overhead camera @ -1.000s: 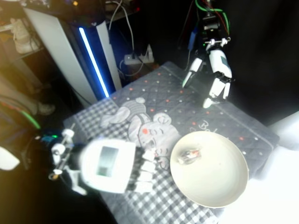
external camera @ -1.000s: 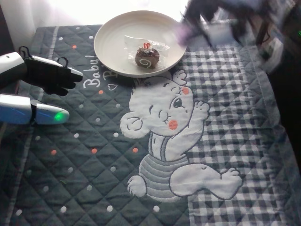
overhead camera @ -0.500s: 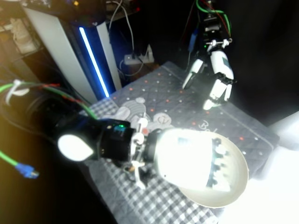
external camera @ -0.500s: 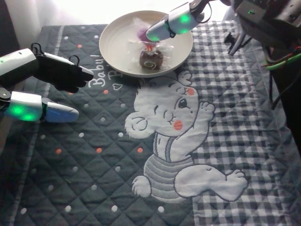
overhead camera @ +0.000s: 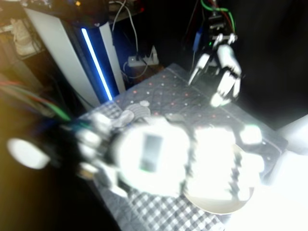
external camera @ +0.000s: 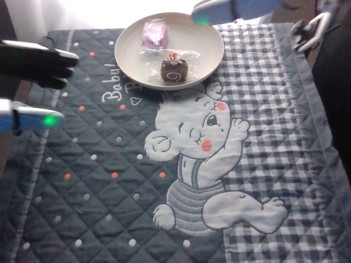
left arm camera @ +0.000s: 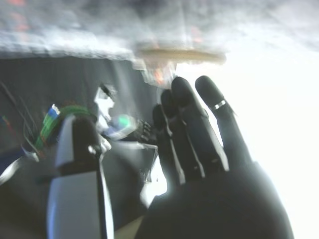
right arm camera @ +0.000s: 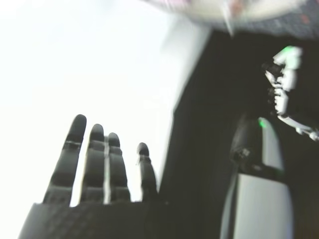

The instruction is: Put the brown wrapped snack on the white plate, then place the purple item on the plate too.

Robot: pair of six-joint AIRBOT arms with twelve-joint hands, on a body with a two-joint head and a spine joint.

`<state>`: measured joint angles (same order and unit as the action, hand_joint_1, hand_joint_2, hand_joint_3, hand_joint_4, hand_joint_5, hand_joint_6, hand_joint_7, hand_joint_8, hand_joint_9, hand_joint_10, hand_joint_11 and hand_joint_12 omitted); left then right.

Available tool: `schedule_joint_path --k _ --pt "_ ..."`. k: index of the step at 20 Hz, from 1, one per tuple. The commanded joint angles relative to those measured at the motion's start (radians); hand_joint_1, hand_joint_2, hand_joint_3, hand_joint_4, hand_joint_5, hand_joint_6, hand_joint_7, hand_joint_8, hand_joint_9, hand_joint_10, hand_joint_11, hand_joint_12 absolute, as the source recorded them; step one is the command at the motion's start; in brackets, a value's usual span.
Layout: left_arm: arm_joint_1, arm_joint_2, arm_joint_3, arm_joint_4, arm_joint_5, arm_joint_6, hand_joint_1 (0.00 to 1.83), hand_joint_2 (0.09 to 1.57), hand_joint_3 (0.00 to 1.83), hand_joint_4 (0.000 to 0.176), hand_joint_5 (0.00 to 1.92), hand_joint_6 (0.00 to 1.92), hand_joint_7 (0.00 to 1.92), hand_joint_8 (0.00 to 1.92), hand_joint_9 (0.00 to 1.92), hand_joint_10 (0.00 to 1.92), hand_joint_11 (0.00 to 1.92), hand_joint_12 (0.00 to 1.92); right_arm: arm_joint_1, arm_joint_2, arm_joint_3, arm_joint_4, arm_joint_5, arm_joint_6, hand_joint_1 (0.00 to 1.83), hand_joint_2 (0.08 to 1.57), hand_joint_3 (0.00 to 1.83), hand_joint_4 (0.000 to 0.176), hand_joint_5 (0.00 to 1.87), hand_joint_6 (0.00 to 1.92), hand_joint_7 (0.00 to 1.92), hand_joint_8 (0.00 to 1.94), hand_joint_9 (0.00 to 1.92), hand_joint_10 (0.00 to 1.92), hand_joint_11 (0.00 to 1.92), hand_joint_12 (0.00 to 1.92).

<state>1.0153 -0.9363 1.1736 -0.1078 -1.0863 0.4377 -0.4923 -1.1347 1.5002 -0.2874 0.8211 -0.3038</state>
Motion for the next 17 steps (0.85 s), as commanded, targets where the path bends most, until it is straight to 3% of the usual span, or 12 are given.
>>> schedule_joint_path --k 1,2,5,7,9,10,11,13,14,15,16,17 --pt "0.005 0.008 -0.005 -0.038 -0.190 -0.006 0.89 0.93 0.00 0.000 0.65 0.00 0.76 0.00 0.82 0.01 0.37 0.95 -0.023 0.012 -0.012 0.056 0.166 0.005 0.66 0.77 0.01 0.176 0.00 0.00 0.04 0.00 0.00 0.00 0.00 0.02" --pt "0.021 0.017 -0.016 -0.060 -0.239 -0.004 0.88 0.95 0.00 0.000 0.56 0.00 0.71 0.00 0.73 0.00 0.25 1.06 -0.068 0.036 -0.033 0.092 0.225 0.005 0.69 0.77 0.00 0.176 0.01 0.01 0.05 0.00 0.00 0.00 0.00 0.00" --pt "0.051 0.044 -0.056 -0.109 -0.415 -0.002 0.93 0.94 0.00 0.000 0.56 0.00 0.61 0.00 0.61 0.00 0.18 1.05 -0.236 0.137 -0.140 0.236 0.439 0.005 0.82 0.78 0.00 0.176 0.05 0.02 0.10 0.02 0.00 0.00 0.00 0.00" --pt "0.087 0.045 -0.077 -0.141 -0.513 -0.007 0.89 0.97 0.00 0.000 0.44 0.00 0.51 0.00 0.53 0.00 0.14 0.93 -0.346 0.168 -0.195 0.316 0.563 -0.001 0.81 0.79 0.01 0.176 0.04 0.00 0.11 0.01 0.00 0.00 0.00 0.00" --pt "0.124 0.039 -0.104 -0.164 -0.580 -0.006 0.78 1.01 0.00 0.000 0.33 0.00 0.44 0.00 0.48 0.00 0.01 1.07 -0.454 0.179 -0.250 0.401 0.676 -0.032 0.76 0.77 0.00 0.176 0.07 0.01 0.12 0.01 0.02 0.01 0.00 0.00" --pt "0.144 0.033 -0.117 -0.174 -0.605 -0.006 0.71 0.98 0.00 0.030 0.31 0.00 0.39 0.00 0.43 0.00 0.00 1.08 -0.510 0.179 -0.273 0.450 0.726 -0.036 0.74 0.71 0.00 0.176 0.10 0.01 0.14 0.01 0.05 0.01 0.00 0.00" --pt "0.169 0.025 -0.130 -0.190 -0.635 -0.006 0.70 0.97 0.00 0.034 0.29 0.00 0.35 0.00 0.40 0.00 0.00 1.09 -0.586 0.178 -0.297 0.511 0.795 -0.036 0.75 0.70 0.00 0.176 0.11 0.01 0.15 0.01 0.05 0.01 0.00 0.00" --pt "0.184 0.022 -0.150 -0.206 -0.645 -0.008 0.53 1.01 0.01 0.031 0.19 0.00 0.23 0.00 0.28 0.00 0.00 1.05 -0.665 0.178 -0.332 0.586 0.881 -0.036 0.72 0.75 0.02 0.176 0.11 0.00 0.14 0.00 0.05 0.00 0.00 0.00" --pt "0.184 0.019 -0.152 -0.207 -0.645 -0.008 0.39 1.06 0.02 0.000 0.13 0.00 0.18 0.00 0.25 0.00 0.00 1.11 -0.705 0.179 -0.352 0.621 0.934 -0.036 0.67 0.83 0.01 0.176 0.11 0.00 0.11 0.00 0.02 0.00 0.00 0.00" --pt "0.184 0.013 -0.150 -0.207 -0.645 -0.012 0.34 1.10 0.02 0.000 0.11 0.00 0.16 0.00 0.24 0.00 0.00 1.09 -0.718 0.182 -0.365 0.631 0.941 -0.035 0.63 0.86 0.02 0.176 0.13 0.01 0.11 0.00 0.04 0.01 0.00 0.00" --pt "0.184 0.006 -0.147 -0.207 -0.645 -0.029 0.29 1.18 0.01 0.008 0.13 0.00 0.15 0.00 0.21 0.01 0.00 0.92 -0.718 0.182 -0.368 0.619 0.941 -0.035 0.60 0.92 0.01 0.163 0.13 0.00 0.14 0.00 0.06 0.01 0.00 0.00" --pt "0.183 0.003 -0.145 -0.204 -0.645 -0.035 0.29 1.18 0.01 0.008 0.13 0.00 0.15 0.00 0.21 0.01 0.00 0.92 -0.718 0.182 -0.369 0.615 0.941 -0.035 0.60 0.92 0.01 0.163 0.13 0.00 0.14 0.00 0.06 0.01 0.00 0.00"
